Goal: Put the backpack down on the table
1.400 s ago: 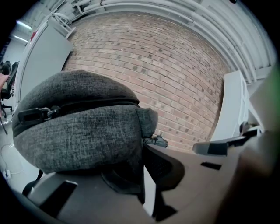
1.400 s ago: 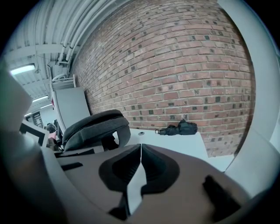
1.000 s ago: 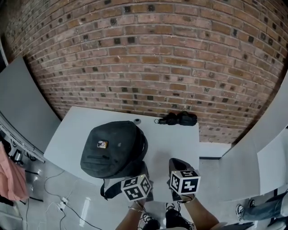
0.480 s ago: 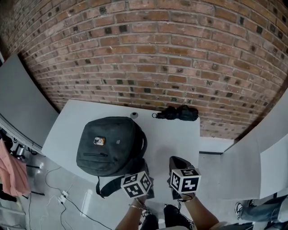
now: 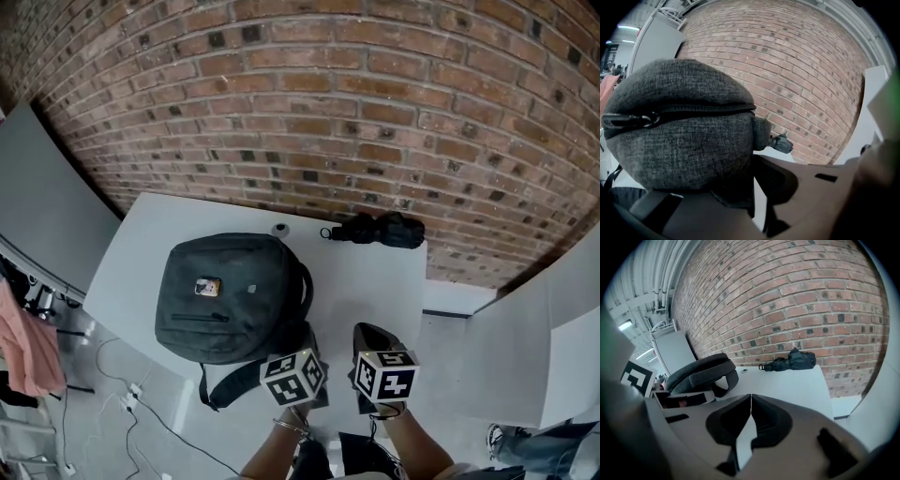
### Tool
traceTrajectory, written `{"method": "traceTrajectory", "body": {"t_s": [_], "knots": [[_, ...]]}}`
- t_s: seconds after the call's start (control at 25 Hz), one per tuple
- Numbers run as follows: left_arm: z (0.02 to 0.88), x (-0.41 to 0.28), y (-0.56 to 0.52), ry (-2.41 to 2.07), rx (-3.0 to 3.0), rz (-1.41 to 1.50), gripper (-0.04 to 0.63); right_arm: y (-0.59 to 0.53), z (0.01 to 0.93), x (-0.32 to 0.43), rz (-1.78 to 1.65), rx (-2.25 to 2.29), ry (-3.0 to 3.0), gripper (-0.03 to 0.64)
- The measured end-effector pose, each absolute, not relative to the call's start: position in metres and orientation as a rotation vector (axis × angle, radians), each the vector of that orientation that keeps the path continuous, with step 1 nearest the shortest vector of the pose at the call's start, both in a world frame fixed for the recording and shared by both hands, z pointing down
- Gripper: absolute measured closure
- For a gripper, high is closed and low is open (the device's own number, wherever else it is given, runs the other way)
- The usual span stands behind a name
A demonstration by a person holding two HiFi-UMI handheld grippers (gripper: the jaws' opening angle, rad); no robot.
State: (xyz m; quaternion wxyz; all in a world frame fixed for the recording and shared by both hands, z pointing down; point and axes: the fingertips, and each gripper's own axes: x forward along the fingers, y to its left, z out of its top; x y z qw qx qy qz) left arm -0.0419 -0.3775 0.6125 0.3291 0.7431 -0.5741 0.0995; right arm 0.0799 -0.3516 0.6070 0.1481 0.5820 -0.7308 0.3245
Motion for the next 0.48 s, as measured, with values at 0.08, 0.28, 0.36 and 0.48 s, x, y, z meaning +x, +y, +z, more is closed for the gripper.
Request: {"method": "traceTrajectory", "body": {"t_s": [0.08, 0.28, 0.36, 0.48], "knots": [[0.619, -0.037, -0.386, -1.507, 1.929, 0.272, 0.555, -0.358, 0.614, 0.083, 0.946, 1.67, -2.097, 0.586], [0.634, -0.026, -0.405, -1.519, 1.887, 0.278, 0.555, -0.37, 0.635, 0.095, 0.988, 1.657, -2.071, 0.586], [0.64, -0.023, -0.41, -1.518, 1.873, 0.28, 0.555, -0.375, 0.642, 0.1, 1.0, 1.654, -2.06, 0.586], [0.651, -0.019, -0.414, -1.513, 1.857, 0.278, 0.555, -0.383, 0.652, 0.108, 0.993, 1.648, -2.049, 0.586]]}}
